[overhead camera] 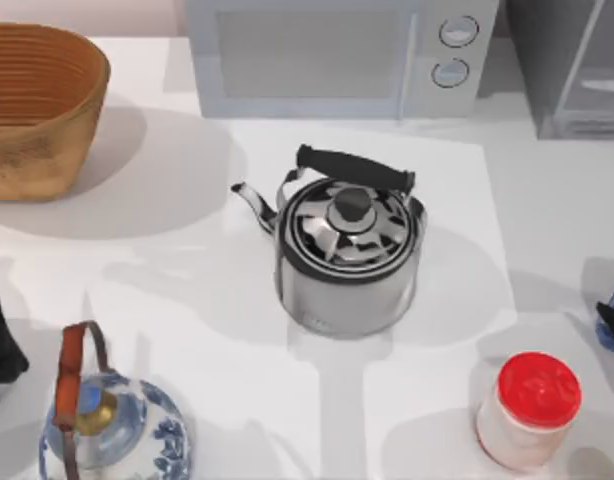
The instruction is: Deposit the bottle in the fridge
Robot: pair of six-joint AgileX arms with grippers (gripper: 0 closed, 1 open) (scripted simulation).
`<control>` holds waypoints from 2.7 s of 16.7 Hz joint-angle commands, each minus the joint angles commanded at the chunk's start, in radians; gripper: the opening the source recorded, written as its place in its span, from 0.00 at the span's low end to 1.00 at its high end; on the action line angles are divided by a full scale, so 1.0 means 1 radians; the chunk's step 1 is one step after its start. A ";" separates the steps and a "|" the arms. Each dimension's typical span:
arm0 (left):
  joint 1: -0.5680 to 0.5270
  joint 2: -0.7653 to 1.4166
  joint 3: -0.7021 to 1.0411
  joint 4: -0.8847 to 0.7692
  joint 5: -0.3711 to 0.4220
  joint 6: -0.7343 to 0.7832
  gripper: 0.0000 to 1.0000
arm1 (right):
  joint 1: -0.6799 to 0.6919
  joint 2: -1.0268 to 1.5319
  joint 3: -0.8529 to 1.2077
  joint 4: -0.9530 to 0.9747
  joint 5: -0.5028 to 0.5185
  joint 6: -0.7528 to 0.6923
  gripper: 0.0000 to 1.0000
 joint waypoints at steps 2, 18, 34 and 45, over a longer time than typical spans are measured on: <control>0.000 0.000 0.000 0.000 0.000 0.000 1.00 | 0.000 0.000 0.000 0.000 0.000 0.000 0.70; 0.000 0.000 0.000 0.000 0.000 0.000 1.00 | 0.000 0.000 0.000 0.000 0.000 0.000 0.01; 0.000 0.000 0.000 0.000 0.000 0.000 1.00 | -0.213 -0.288 0.261 -0.818 -0.168 -0.369 0.01; 0.000 0.000 0.000 0.000 0.000 0.000 1.00 | -0.358 -0.389 0.353 -1.479 -0.320 -0.760 0.01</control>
